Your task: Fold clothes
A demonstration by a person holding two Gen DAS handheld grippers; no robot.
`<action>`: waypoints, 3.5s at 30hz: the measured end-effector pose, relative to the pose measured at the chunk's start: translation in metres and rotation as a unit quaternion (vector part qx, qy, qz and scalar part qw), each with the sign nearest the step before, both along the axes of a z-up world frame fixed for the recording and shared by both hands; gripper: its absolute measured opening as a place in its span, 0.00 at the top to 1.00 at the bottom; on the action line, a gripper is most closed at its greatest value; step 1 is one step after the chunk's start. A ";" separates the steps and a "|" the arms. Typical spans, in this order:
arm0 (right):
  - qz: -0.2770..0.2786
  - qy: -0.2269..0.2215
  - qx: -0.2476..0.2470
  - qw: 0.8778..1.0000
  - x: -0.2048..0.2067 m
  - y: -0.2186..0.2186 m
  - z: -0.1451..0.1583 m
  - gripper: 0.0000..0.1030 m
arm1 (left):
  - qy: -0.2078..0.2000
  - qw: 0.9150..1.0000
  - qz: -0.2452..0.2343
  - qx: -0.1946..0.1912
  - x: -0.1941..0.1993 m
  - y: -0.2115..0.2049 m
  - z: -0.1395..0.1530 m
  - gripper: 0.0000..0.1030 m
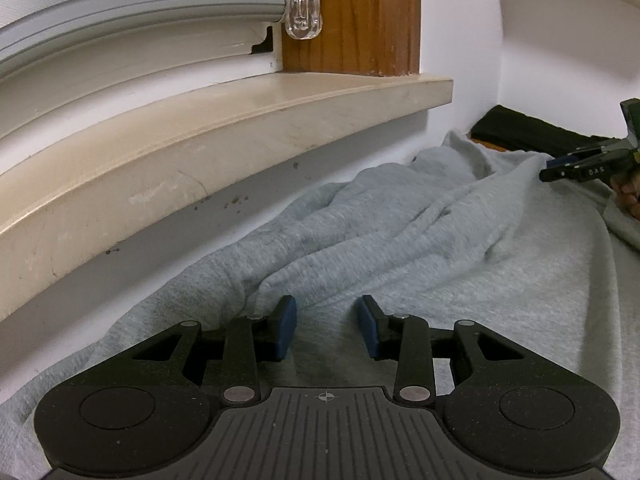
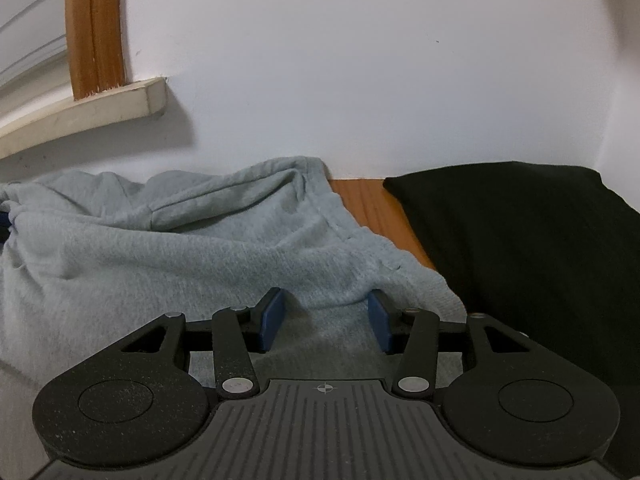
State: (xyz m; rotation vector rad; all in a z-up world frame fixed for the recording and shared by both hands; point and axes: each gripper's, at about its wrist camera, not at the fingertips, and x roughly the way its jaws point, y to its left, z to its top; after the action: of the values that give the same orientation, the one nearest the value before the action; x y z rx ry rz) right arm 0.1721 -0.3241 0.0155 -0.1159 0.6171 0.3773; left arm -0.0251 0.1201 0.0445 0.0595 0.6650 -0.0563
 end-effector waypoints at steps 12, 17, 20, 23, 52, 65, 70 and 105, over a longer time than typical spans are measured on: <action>0.004 -0.002 0.007 1.000 -0.001 -0.001 0.001 0.52 | -0.035 0.998 0.052 -0.027 -0.051 -0.024 0.022 0.21; 0.000 -0.032 0.030 0.999 -0.025 -0.016 0.019 0.42 | -0.052 0.997 0.047 -0.037 -0.079 -0.038 0.023 0.16; -0.007 -0.050 0.049 0.998 -0.064 -0.042 0.034 0.35 | -0.046 0.997 0.042 -0.043 -0.082 -0.040 0.022 0.16; -0.036 -0.052 0.021 0.998 -0.103 -0.071 0.033 0.35 | -0.054 0.996 0.032 -0.058 -0.086 -0.041 0.024 0.16; -0.158 -0.061 -0.113 0.979 -0.292 -0.187 0.087 1.00 | -0.036 0.996 -0.015 -0.085 -0.092 -0.048 0.009 0.14; -0.131 -0.043 -0.058 0.989 -0.304 -0.197 0.083 0.90 | -0.047 0.996 -0.013 -0.080 -0.094 -0.047 0.012 0.11; -0.055 -0.028 -0.009 0.998 -0.245 -0.135 0.055 0.66 | -0.046 0.996 -0.014 -0.079 -0.093 -0.046 0.012 0.09; 0.112 0.002 0.023 0.993 -0.074 0.002 0.000 0.29 | 0.030 0.998 0.026 -0.045 -0.080 -0.027 0.007 0.98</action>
State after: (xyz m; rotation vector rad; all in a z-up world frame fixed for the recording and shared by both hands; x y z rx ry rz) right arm 0.0982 -0.3220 0.0151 -0.1413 0.6007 0.6084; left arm -0.1049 0.0929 0.0517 -0.0469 0.7225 -0.0377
